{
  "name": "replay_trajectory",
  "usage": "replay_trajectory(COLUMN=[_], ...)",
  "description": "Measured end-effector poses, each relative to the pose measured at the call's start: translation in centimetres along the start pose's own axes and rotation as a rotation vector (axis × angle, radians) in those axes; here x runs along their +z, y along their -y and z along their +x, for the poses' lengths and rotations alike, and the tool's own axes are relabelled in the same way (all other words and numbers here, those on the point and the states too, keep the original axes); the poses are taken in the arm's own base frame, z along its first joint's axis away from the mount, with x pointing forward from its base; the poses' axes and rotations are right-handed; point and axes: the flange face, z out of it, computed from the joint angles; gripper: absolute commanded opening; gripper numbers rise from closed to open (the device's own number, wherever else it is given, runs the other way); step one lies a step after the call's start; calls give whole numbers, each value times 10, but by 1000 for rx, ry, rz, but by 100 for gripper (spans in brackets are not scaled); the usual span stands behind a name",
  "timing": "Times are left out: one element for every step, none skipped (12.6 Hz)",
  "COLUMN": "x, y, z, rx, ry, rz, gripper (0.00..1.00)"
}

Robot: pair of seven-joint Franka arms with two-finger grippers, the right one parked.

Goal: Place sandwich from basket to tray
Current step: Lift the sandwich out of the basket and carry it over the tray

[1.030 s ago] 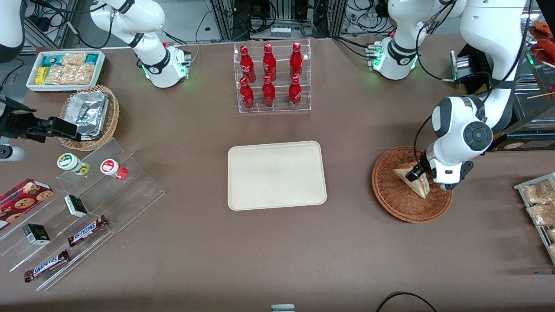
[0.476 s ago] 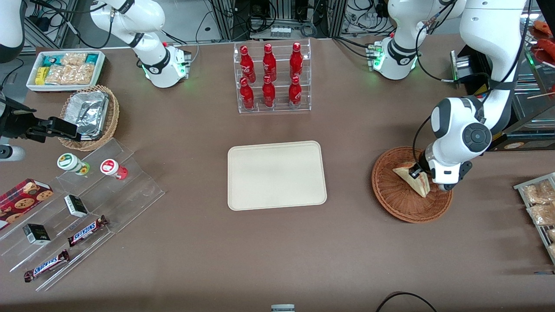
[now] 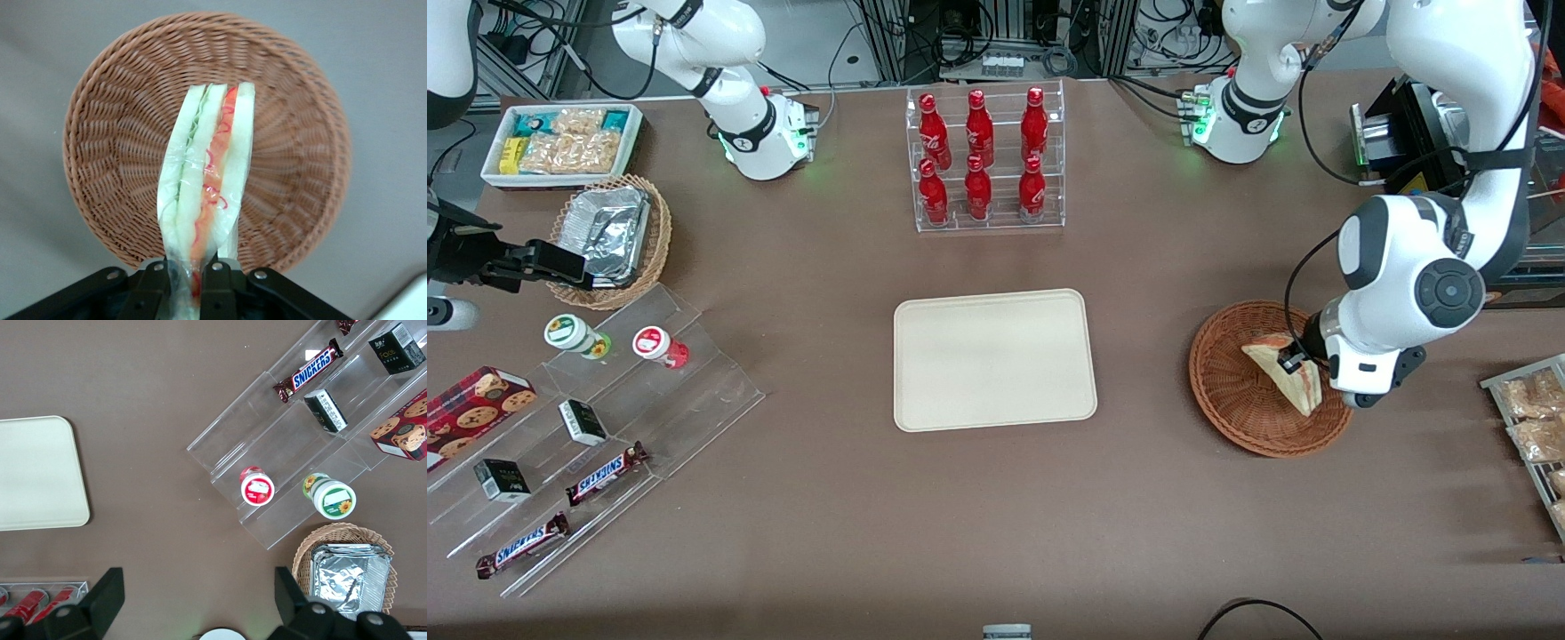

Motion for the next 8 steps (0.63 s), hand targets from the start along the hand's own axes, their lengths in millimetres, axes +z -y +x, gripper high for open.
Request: replay_trajectory(x=[-6,-9,-10,-11,-10,-9,-6,-3], y=[-10,-20,-33,-50,-70,-90,-110,-130], z=[-5,-13,-25,-42,-62,-84,-105,-124], rx=[33,73,117,161,210,260,307,351], ry=[-9,-13,-12,-11,-12,-14,-15,-15], rz=[-5,-5,1,8,14,20,27,33], gripper=[0,0,0,0,0,0,0,0])
